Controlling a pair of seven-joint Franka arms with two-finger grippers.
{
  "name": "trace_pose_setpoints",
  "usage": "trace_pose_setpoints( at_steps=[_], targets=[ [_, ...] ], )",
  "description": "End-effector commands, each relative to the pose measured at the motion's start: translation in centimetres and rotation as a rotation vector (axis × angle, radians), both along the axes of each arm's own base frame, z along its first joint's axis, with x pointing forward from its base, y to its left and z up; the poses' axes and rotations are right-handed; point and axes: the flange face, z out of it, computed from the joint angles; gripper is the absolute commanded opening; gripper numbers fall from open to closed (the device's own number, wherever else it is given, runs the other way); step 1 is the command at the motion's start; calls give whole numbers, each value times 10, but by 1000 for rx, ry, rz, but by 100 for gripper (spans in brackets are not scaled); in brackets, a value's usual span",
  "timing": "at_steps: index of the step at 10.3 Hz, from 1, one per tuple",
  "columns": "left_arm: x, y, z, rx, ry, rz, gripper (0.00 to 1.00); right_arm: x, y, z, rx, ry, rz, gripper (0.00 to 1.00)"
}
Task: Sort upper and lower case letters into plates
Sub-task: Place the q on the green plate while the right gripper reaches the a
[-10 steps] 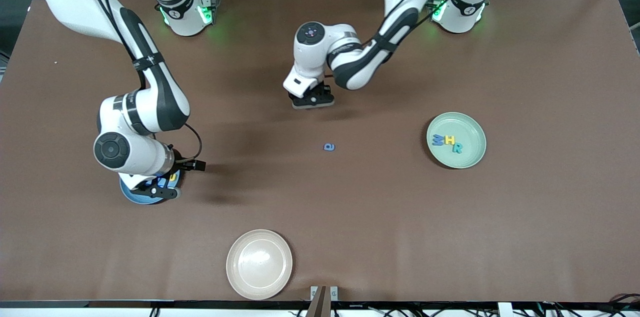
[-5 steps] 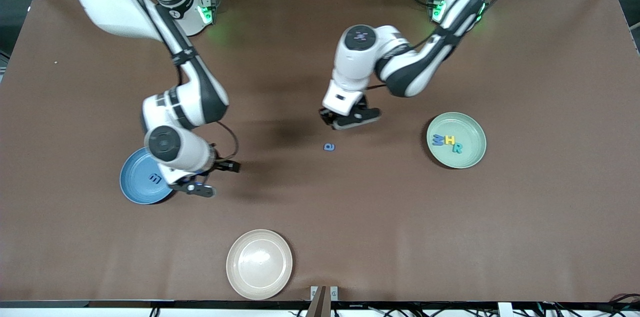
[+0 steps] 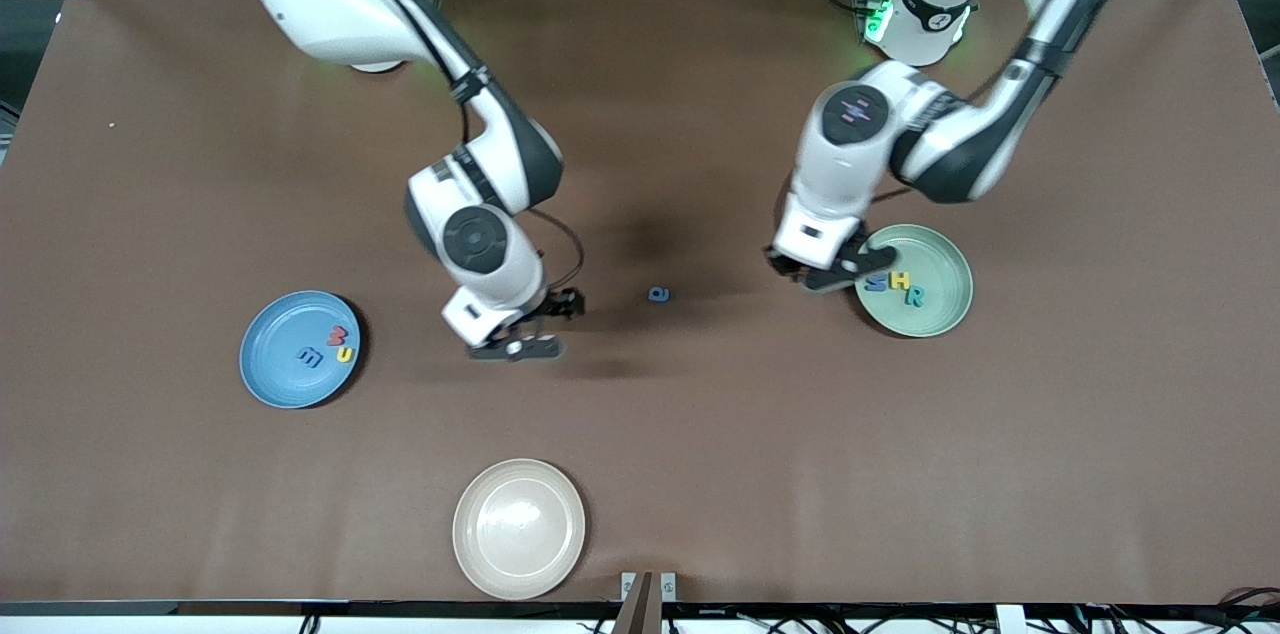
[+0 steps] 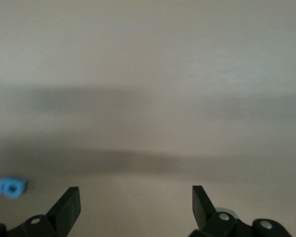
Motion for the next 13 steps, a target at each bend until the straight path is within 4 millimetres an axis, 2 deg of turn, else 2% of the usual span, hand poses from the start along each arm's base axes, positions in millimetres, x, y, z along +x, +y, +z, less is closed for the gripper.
trace_pose_setpoints(
  at_steps=[1, 3, 4, 5, 6, 7, 8, 10, 11, 13],
  targets=[
    [3, 57, -8, 32, 41, -56, 0, -26, 44, 2, 2, -11, 222, 100],
    [17, 115, -28, 18, 98, -78, 0, -53, 75, -10, -6, -1, 377, 100],
    [19, 129, -39, 2, 125, -79, 0, -66, 89, -16, -20, -2, 481, 100],
    [22, 145, -45, -7, 135, -57, 0, -69, 94, -18, -23, -15, 578, 100],
    [22, 146, -49, -14, 143, -55, 16, -65, 97, -19, -6, -52, 676, 100],
    [22, 145, -49, -16, 144, -55, 61, -62, 101, -20, 17, -96, 786, 100],
    [23, 146, -47, -12, 139, -54, 100, -60, 103, -29, 26, -119, 869, 100],
    [25, 146, -27, 24, 112, -65, 100, -53, 108, -40, 46, -165, 958, 100],
    [24, 149, -15, 60, 118, -152, 100, -48, 112, -41, 48, -171, 979, 100],
    [26, 156, 23, 134, 127, -231, 100, -49, 128, -45, 55, -179, 991, 100]
  ],
)
